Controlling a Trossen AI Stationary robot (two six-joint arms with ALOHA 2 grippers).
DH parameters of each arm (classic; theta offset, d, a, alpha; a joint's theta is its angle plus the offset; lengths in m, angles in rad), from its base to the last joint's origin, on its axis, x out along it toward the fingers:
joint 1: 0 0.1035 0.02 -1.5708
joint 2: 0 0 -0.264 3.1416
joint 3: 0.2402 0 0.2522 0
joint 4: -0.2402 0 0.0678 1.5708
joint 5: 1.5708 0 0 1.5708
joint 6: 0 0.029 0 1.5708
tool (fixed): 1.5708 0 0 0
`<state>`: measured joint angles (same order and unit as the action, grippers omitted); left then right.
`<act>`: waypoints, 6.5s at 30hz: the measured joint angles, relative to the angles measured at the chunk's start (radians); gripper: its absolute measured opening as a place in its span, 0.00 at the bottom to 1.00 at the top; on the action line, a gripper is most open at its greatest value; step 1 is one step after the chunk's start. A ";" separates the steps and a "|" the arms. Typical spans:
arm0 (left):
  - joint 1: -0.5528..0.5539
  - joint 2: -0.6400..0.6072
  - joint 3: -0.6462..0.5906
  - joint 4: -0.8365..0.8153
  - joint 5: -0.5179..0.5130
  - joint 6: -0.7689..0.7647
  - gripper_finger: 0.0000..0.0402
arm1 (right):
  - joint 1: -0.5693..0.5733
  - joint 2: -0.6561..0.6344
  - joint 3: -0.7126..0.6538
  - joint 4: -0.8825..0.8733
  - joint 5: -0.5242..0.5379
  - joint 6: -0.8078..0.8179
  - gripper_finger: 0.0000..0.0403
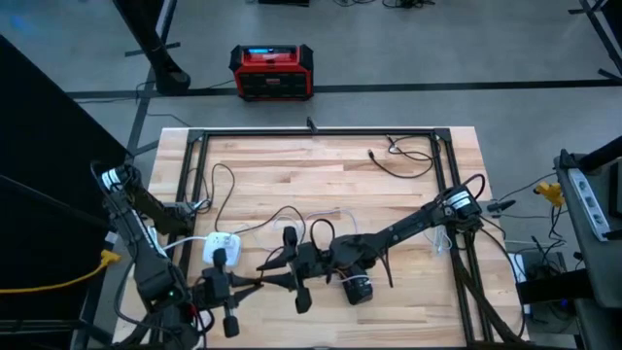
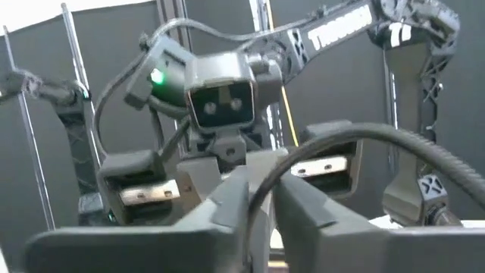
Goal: Insert USB
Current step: Insert the middle left black charger cable into the bottom white outlet extension
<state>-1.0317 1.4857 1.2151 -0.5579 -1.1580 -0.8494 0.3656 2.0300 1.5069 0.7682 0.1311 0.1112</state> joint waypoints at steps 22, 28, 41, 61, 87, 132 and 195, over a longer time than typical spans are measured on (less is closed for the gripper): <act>0.000 -0.004 0.000 -0.002 0.132 0.007 0.26 | 0.014 -0.006 0.006 -0.082 -0.001 -0.083 0.01; 0.009 -0.007 0.000 -0.009 0.147 0.001 0.25 | 0.019 -0.006 0.006 -0.084 -0.003 -0.087 0.01; 0.040 -0.009 0.000 -0.045 0.208 -0.001 0.05 | 0.020 -0.006 0.006 -0.085 -0.008 -0.096 0.01; 0.041 -0.028 0.000 -0.036 0.234 -0.054 0.16 | 0.020 -0.008 0.005 -0.136 -0.008 -0.096 0.01; 0.097 -0.035 0.000 -0.037 0.332 -0.054 0.07 | 0.023 -0.008 0.006 -0.148 -0.008 -0.096 0.01; 0.104 -0.046 0.000 -0.062 0.408 -0.090 0.25 | 0.023 -0.006 0.006 -0.237 -0.001 -0.112 0.01; 0.312 -0.076 0.000 -0.127 0.854 -0.137 0.14 | 0.024 -0.006 0.006 -0.268 -0.008 -0.113 0.01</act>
<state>-0.7197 1.4097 1.2156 -0.6850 -0.3038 -0.9863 0.3901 2.0239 1.5124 0.5002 0.1230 -0.0022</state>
